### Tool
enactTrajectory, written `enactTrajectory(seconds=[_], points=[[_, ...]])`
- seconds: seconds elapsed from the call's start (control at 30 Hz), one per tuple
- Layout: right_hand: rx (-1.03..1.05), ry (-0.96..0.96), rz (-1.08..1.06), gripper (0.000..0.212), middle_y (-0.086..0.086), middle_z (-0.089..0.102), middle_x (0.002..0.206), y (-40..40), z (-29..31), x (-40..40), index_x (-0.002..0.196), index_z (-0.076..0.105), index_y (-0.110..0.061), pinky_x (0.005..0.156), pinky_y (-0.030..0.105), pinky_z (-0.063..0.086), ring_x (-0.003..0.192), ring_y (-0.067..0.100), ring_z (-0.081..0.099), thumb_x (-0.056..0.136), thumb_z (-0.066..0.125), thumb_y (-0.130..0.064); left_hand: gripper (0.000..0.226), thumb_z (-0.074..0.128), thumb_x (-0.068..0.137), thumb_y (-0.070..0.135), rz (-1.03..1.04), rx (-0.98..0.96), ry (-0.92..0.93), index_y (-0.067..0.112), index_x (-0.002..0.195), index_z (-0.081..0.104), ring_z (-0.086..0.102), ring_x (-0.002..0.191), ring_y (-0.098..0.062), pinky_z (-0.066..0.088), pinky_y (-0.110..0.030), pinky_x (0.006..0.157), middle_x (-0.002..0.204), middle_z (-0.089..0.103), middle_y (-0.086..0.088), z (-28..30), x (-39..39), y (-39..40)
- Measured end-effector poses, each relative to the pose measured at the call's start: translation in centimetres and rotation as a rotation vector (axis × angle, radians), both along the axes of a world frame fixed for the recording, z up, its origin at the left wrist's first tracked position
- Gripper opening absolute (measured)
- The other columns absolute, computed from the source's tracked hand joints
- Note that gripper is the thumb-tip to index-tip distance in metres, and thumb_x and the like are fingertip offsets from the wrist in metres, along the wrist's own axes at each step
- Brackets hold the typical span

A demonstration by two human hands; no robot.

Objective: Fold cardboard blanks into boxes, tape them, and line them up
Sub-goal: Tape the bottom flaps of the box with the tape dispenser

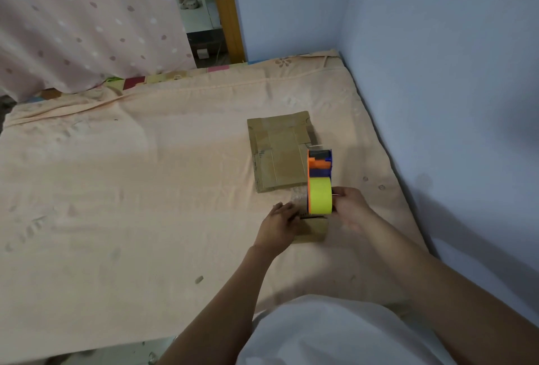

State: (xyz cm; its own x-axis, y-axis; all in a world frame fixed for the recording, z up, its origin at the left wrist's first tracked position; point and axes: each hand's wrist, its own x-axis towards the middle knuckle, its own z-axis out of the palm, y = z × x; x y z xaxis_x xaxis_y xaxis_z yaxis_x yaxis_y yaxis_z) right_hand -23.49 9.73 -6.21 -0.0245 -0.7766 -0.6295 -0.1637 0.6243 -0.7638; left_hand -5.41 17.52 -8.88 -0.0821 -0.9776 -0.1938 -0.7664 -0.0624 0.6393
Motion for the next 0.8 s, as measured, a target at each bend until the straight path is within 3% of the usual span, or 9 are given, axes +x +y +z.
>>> enactTrajectory(seconds=[0.1,0.23,0.4,0.5,0.67,0.8], points=[[0.038,-0.098,0.051,0.021,0.013,0.073,0.094,0.4,0.1,1.3,0.106,0.068,-0.003,0.068,0.03,0.061,0.079,0.025,0.071,0.092,0.059,0.009,0.036,0.038,0.103,0.024,0.177,0.178,0.199,0.016,0.123,0.066,0.055,0.118,-0.03,0.042,-0.033,0.095,0.125,0.063,-0.011,0.9,0.3,-0.9],[0.062,-0.107,0.132,0.028,0.013,0.072,0.107,0.6,-0.1,2.1,0.122,0.064,-0.003,0.078,0.035,0.059,0.091,0.024,0.071,0.095,0.06,0.002,0.039,0.039,0.1,0.021,0.283,0.297,0.416,0.026,0.122,0.07,0.058,0.114,-0.021,0.045,-0.032,0.1,0.123,0.068,-0.002,2.3,1.2,-1.7],[0.103,-0.124,0.193,0.033,0.012,0.069,0.109,1.1,0.5,2.7,0.128,0.059,-0.008,0.069,0.03,0.06,0.089,0.02,0.069,0.097,0.057,0.003,0.027,0.055,0.096,0.039,0.267,0.329,0.417,0.03,0.114,0.073,0.065,0.102,-0.015,0.052,-0.035,0.093,0.107,0.074,0.005,2.2,1.3,-2.0],[0.097,-0.086,0.232,0.034,0.012,0.068,0.11,1.1,0.7,3.0,0.129,0.059,-0.008,0.062,0.026,0.058,0.088,0.019,0.068,0.097,0.055,0.003,0.02,0.059,0.094,0.028,0.299,0.294,0.39,0.022,0.103,0.076,0.067,0.095,-0.018,0.055,-0.038,0.087,0.096,0.075,0.003,1.9,1.2,-2.0],[0.067,0.002,0.284,0.029,0.009,0.071,0.106,0.8,0.8,3.5,0.127,0.062,-0.009,0.076,0.034,0.059,0.093,0.022,0.07,0.099,0.055,-0.004,0.018,0.059,0.091,0.015,0.349,0.282,0.438,0.015,0.101,0.074,0.069,0.093,-0.022,0.056,-0.047,0.087,0.096,0.075,-0.002,1.6,1.6,-2.0],[0.027,0.017,0.249,0.019,0.006,0.072,0.1,0.8,1.2,3.2,0.116,0.068,-0.012,0.073,0.035,0.059,0.089,0.022,0.07,0.1,0.056,-0.011,0.018,0.057,0.092,0.011,0.357,0.298,0.438,0.012,0.097,0.074,0.069,0.092,-0.026,0.056,-0.048,0.086,0.093,0.075,-0.006,1.3,1.8,-2.2]])
